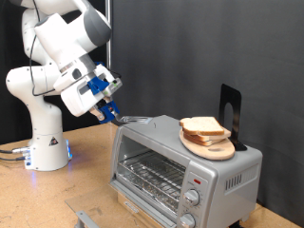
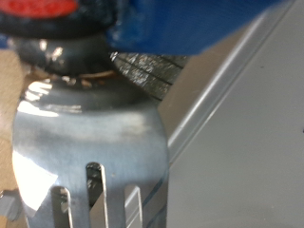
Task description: Make a piece of toast with the oven
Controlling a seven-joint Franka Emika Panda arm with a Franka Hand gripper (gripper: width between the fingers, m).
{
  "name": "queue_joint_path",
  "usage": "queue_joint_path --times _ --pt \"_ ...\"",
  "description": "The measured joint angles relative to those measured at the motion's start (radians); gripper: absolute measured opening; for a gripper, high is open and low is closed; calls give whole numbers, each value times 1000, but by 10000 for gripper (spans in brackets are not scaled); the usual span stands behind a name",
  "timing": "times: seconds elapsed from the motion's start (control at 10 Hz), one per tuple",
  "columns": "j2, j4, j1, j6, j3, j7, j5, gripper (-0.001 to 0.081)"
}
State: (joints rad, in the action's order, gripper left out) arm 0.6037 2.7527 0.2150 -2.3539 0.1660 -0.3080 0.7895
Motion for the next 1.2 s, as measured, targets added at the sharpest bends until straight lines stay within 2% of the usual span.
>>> queue_joint_path --times 0.3,0.7,0.9,1.2 --pt "-62 -93 5 25 41 127 -77 444" --pt "-195 -213 8 24 91 213 -173 444" --pt "-244 -246 8 19 110 220 -179 444" --pt "-280 -272 8 18 134 220 -179 444"
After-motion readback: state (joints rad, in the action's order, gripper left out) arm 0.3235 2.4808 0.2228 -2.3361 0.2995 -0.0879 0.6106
